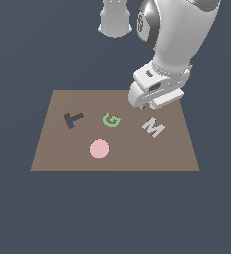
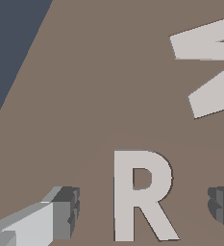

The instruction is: Insert a designated object into the corresponding slot on a board.

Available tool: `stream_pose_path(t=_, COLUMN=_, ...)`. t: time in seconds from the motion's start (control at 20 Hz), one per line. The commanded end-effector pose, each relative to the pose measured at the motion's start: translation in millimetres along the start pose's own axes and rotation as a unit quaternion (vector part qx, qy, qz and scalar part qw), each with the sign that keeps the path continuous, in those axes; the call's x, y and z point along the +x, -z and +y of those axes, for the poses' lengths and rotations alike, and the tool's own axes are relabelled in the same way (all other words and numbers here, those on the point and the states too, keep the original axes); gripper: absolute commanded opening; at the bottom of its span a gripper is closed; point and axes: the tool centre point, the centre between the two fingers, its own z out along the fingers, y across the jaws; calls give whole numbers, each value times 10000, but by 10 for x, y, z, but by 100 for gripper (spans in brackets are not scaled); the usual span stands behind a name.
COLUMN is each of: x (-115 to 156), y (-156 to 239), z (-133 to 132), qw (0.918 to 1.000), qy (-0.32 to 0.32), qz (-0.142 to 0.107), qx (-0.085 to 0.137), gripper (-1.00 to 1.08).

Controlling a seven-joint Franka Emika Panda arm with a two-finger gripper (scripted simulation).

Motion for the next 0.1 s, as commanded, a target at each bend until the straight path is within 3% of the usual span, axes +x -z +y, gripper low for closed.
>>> stream_pose_path(t=0.0, x=1, y=0, z=0, qw=10000, qy=0, qz=1, qx=0, gripper=100)
stream_pose_path(t=0.05, x=1, y=0, z=0, qw=10000, qy=0, qz=1, qx=0, gripper=100)
